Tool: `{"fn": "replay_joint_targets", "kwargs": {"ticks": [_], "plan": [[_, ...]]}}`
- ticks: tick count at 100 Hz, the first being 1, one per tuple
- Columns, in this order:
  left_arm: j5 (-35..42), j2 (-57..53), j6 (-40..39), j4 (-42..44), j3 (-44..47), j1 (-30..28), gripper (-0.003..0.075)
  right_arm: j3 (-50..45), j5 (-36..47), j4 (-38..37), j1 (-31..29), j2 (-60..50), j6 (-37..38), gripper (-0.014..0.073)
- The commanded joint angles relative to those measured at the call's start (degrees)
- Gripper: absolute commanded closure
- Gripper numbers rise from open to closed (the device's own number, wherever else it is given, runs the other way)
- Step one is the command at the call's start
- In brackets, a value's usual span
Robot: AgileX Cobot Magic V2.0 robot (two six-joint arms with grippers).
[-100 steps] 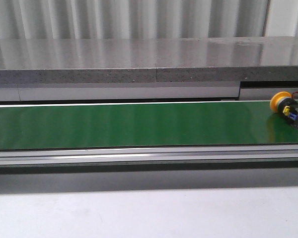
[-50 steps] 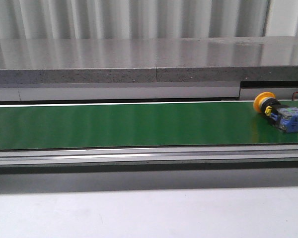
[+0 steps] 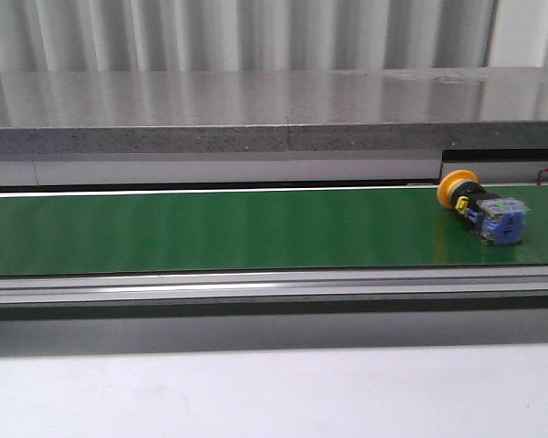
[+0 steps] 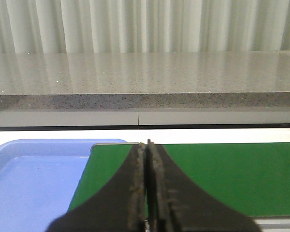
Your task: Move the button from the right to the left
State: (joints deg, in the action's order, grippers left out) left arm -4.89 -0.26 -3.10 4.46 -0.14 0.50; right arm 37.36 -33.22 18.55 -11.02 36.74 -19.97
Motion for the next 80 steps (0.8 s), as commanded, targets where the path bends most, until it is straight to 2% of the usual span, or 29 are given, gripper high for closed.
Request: {"fn": "replay_joint_targets", "kwargs": {"ticks": [1,17,35,55,80], "plan": [[4.34,-2.01,-0.46,-0.05,1.14,0.54,0.074,1.38,3.67,1.06,0.07,-0.12,-0.66,0.0662],[2.43,-1.65,-0.46,-2.59,-2.81,0.54,0.074,1.38,3.67,1.06,0.07,-0.12,-0.66,0.0662],[-9.85,3.98,-0.46,-6.1,-13.66,0.54,0.074,1.38,3.67,1.06,0.07,-0.12,-0.66,0.0662],[-26.07,17.66,-0.35,-8.64,-29.58,0.54,0.074,1.38,3.67,1.06,0.07,-0.12,-0.66,0.0662],[-40.18,34.27,-0.35,-8.64,-44.96,0.54,0.074,1.38,3.67,1.06,0.07,-0.12,-0.66,0.0662]]}}
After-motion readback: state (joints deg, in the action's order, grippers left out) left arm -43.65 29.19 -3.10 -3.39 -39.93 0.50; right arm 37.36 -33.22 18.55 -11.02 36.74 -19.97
